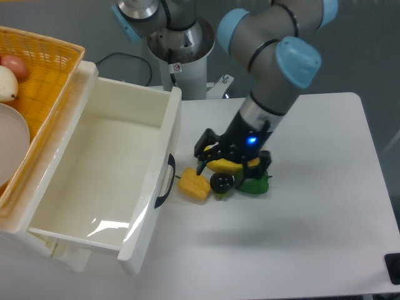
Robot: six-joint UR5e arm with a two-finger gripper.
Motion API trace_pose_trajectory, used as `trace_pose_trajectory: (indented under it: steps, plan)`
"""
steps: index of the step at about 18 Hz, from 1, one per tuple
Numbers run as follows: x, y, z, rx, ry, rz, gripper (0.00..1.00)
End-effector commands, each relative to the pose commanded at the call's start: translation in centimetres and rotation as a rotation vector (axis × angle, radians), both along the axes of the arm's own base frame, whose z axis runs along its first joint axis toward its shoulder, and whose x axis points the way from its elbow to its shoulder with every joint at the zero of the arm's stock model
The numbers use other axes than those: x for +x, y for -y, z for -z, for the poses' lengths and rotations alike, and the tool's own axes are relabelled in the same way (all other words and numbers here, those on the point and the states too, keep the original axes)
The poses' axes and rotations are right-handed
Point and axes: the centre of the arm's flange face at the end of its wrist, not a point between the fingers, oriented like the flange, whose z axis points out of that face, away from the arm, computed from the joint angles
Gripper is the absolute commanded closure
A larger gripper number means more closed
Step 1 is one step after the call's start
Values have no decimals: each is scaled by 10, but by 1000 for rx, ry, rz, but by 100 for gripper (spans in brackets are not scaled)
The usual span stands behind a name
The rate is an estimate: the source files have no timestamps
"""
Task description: Slide the top white drawer open
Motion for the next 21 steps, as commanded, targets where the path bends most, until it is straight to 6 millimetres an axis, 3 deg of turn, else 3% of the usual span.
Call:
trace_pose_trajectory:
  steps: [6,10,12,17,21]
  plan:
    - [-45,55,5,25,-181,170,0]
    - [-71,100,20,-171,-313,305,0]
    - [-78,107,34,-233,-342,408,0]
    - [-109,119,108,-462,-291,565,0]
    - [-126,122,116,-504,-348,669,0]
